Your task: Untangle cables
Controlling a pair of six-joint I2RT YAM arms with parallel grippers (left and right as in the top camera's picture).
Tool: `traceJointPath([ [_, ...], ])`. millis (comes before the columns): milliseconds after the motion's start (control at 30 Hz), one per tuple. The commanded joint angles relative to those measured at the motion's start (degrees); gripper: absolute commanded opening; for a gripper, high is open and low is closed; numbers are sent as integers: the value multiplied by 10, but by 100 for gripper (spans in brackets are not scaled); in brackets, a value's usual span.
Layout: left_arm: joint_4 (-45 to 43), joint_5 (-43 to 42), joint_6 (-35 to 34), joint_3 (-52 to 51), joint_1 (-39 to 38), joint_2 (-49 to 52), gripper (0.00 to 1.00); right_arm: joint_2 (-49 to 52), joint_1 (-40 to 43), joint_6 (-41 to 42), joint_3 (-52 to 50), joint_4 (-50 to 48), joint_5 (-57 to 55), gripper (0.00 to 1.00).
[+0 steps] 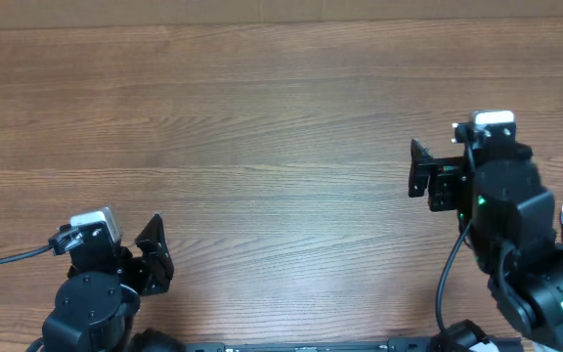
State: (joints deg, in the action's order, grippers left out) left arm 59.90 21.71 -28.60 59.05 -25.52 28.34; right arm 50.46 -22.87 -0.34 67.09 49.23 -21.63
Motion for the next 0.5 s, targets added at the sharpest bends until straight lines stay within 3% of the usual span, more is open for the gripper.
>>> traceJointPath([
  [0,-6,-3,-8,-1,0,-5,60,12,50,-76,1,-17,87,100],
  [333,-19,-3,-8,-1,0,-5,61,65,269,-74,1,-82,310,100],
  [467,-28,-3,-8,-1,0,-5,79,73,290,-74,1,-94,367,100],
])
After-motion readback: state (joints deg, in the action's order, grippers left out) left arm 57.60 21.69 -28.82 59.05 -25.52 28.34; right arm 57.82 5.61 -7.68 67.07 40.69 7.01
